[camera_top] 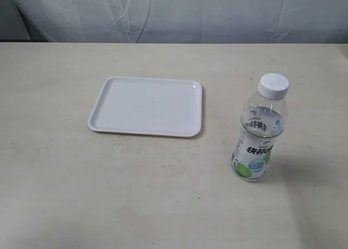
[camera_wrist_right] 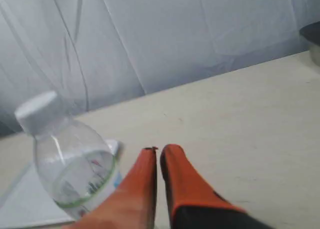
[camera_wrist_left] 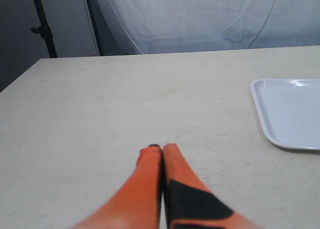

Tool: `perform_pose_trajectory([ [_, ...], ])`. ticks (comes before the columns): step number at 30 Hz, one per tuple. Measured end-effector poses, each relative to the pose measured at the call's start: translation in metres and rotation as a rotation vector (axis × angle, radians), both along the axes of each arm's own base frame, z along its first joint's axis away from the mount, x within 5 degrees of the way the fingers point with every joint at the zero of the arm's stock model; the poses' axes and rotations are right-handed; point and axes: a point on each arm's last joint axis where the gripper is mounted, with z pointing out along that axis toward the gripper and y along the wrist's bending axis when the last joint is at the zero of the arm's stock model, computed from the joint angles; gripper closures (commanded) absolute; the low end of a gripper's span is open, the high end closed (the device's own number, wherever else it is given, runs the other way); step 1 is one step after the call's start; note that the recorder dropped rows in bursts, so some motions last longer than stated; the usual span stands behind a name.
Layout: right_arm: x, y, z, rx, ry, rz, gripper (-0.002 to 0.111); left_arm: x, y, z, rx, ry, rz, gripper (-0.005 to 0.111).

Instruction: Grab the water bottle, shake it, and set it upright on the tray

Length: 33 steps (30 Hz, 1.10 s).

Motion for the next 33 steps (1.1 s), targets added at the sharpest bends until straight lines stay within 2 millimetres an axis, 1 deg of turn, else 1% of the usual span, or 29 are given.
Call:
perform_pose_trajectory([
  [4, 0.001, -0.001, 0.011, 0.356, -0.029, -0.028, 0.100, 0.000, 0.000, 0.000, 0.000, 0.000, 0.000, 0.107],
  [5, 0.001, -0.003, 0.014, 0.561, -0.016, -0.046, 0.100, 0.000, 0.000, 0.000, 0.000, 0.000, 0.000, 0.107],
  [6, 0.001, -0.003, 0.014, 0.632, 0.001, -0.045, 0.102, 0.000, 0.000, 0.000, 0.000, 0.000, 0.000, 0.107],
  [7, 0.000, 0.001, 0.014, 0.734, 0.065, -0.004, 0.103, 0.000, 0.000, 0.000, 0.000, 0.000, 0.000, 0.107],
  [8, -0.002, 0.005, 0.018, 0.717, 0.076, 0.034, 0.106, 0.000, 0.000, 0.000, 0.000, 0.000, 0.000, 0.107],
  [9, -0.010, 0.013, 0.037, 0.555, 0.038, 0.144, 0.109, 0.000, 0.000, 0.000, 0.000, 0.000, 0.000, 0.107],
  [10, -0.014, 0.015, 0.048, 0.473, 0.002, 0.184, 0.109, 0.000, 0.000, 0.000, 0.000, 0.000, 0.000, 0.107],
  [11, -0.021, 0.016, 0.079, 0.335, -0.093, 0.222, 0.109, 0.000, 0.000, 0.000, 0.000, 0.000, 0.000, 0.107],
  [12, -0.020, 0.015, 0.101, 0.269, -0.128, 0.218, 0.109, 0.000, 0.000, 0.000, 0.000, 0.000, 0.000, 0.107],
  [14, 0.002, 0.020, 0.143, 0.120, -0.090, 0.213, 0.109, 0.000, 0.000, 0.000, 0.000, 0.000, 0.000, 0.107],
  [15, 0.020, 0.025, 0.166, 0.033, -0.047, 0.230, 0.109, 0.000, 0.000, 0.000, 0.000, 0.000, 0.000, 0.107],
  [16, 0.043, 0.032, 0.180, -0.077, 0.040, 0.261, 0.109, 0.000, 0.000, 0.000, 0.000, 0.000, 0.000, 0.107],
  [17, 0.069, 0.038, 0.189, -0.176, 0.161, 0.301, 0.109, 0.000, 0.000, 0.000, 0.000, 0.000, 0.000, 0.107],
  [18, 0.094, 0.043, 0.191, -0.265, 0.322, 0.334, 0.109, 0.000, 0.000, 0.000, 0.000, 0.000, 0.000, 0.107],
  [19, 0.118, 0.043, 0.188, -0.332, 0.450, 0.317, 0.109, 0.000, 0.000, 0.000, 0.000, 0.000, 0.000, 0.107],
  [20, 0.141, 0.041, 0.178, -0.379, 0.540, 0.272, 0.109, 0.000, 0.000, 0.000, 0.000, 0.000, 0.000, 0.107],
  [22, 0.152, 0.036, 0.168, -0.403, 0.568, 0.194, 0.109, 0.000, 0.000, 0.000, 0.000, 0.000, 0.000, 0.107],
  [24, 0.152, 0.033, 0.159, -0.378, 0.553, 0.136, 0.109, 0.000, 0.000, 0.000, 0.000, 0.000, 0.000, 0.107],
  [27, 0.139, 0.030, 0.137, -0.326, 0.537, 0.111, 0.109, 0.000, 0.000, 0.000, 0.000, 0.000, 0.000, 0.107],
  [29, 0.125, 0.029, 0.115, -0.292, 0.550, 0.116, 0.109, 0.000, 0.000, 0.000, 0.000, 0.000, 0.000, 0.107],
  [33, 0.097, 0.027, 0.064, -0.225, 0.610, 0.128, 0.109, 0.000, 0.000, 0.000, 0.000, 0.000, 0.000, 0.107],
])
